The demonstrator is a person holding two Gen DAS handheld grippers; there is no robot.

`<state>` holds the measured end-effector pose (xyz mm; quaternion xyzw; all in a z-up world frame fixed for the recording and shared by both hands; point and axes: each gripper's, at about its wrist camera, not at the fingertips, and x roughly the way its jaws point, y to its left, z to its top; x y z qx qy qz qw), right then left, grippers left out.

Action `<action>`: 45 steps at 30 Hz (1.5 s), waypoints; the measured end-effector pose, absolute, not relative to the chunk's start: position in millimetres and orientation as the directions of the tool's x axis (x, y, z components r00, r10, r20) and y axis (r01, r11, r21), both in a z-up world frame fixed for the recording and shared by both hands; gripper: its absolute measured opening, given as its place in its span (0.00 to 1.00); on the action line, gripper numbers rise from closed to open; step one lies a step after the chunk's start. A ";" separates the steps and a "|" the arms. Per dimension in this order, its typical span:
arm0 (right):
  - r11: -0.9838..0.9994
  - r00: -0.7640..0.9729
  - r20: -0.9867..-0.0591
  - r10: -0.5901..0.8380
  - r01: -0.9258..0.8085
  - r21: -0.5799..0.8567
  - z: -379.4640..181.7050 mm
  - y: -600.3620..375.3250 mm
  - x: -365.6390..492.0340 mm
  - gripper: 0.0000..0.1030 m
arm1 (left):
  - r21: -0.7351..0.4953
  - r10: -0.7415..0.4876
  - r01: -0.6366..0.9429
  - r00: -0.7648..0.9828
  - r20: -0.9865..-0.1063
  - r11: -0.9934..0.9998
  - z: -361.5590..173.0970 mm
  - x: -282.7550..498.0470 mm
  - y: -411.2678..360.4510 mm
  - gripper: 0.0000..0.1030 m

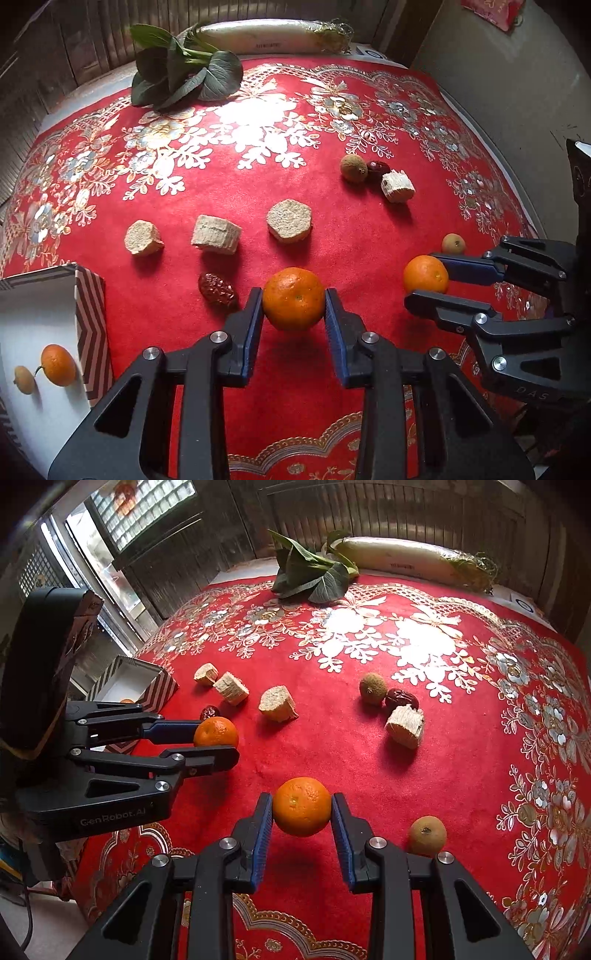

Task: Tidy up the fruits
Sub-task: 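Grasp an orange with the left tool while the right tool grasps another orange, then carry both oranges into the white box and open both tools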

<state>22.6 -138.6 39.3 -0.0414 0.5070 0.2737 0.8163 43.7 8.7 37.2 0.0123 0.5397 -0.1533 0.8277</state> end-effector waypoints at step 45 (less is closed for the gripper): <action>0.493 0.133 -0.819 0.558 -0.847 0.198 73.9 70.2 -26.6 0.30 | -0.034 0.089 -0.272 0.426 -0.901 0.962 56.8 -60.3 192.6 0.31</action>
